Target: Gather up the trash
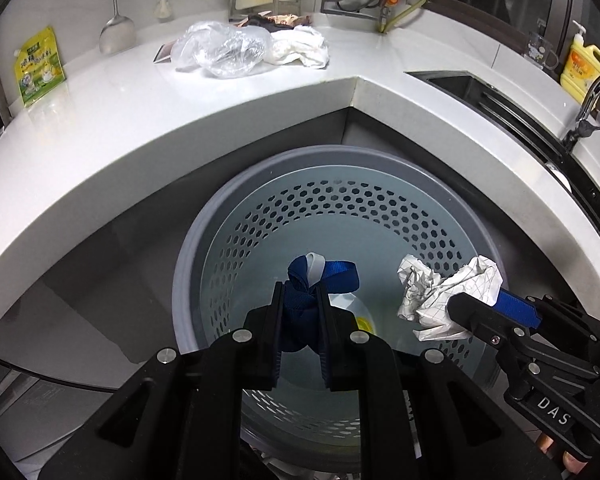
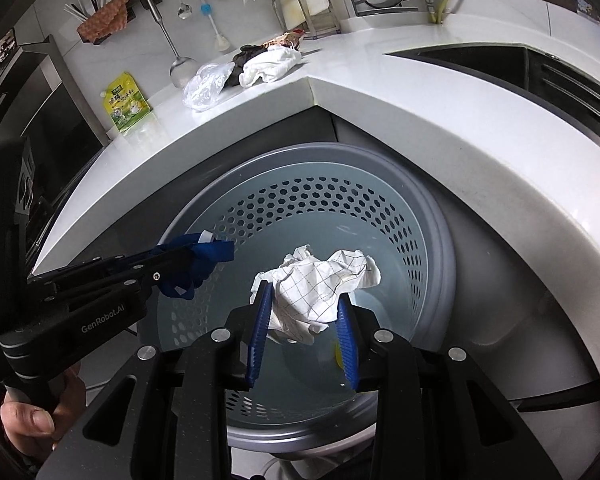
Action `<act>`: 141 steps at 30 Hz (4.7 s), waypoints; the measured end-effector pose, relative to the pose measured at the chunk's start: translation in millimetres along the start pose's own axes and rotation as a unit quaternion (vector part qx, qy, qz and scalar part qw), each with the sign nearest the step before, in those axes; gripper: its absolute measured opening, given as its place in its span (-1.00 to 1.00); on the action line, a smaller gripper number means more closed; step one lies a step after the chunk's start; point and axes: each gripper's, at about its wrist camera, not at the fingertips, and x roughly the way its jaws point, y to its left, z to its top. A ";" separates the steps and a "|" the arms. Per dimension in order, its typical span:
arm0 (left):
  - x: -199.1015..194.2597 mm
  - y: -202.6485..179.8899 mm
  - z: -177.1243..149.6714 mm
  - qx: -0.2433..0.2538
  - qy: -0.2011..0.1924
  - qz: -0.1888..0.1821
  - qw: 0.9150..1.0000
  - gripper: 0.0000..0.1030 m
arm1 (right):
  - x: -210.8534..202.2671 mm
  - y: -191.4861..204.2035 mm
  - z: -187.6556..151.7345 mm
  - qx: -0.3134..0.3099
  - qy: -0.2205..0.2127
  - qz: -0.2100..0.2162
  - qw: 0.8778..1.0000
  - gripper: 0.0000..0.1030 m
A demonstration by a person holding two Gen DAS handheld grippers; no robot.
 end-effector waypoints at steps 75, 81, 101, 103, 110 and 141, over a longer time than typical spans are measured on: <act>-37.5 33.6 22.9 -0.035 -0.077 0.010 0.996 0.80 | -18.3 5.1 23.6 0.003 -0.043 -0.008 0.999 0.17; -39.9 42.9 30.8 -0.047 -0.085 0.015 0.995 0.82 | -17.6 8.7 32.4 -0.004 -0.049 -0.009 0.999 0.20; -43.9 75.8 68.5 -0.067 -0.116 0.038 0.990 0.83 | -7.4 15.3 71.2 -0.026 -0.063 -0.008 0.998 0.29; -43.3 80.0 72.9 -0.071 -0.118 0.040 0.990 0.83 | -5.3 15.3 75.6 -0.030 -0.063 -0.009 0.998 0.29; -40.2 88.8 88.7 -0.074 -0.125 0.050 0.988 0.84 | 2.9 13.4 94.8 -0.038 -0.069 -0.009 0.997 0.29; 5.3 100.3 151.6 -0.095 -0.124 0.072 0.985 0.84 | 77.4 30.0 205.6 -0.084 -0.063 -0.002 0.994 0.29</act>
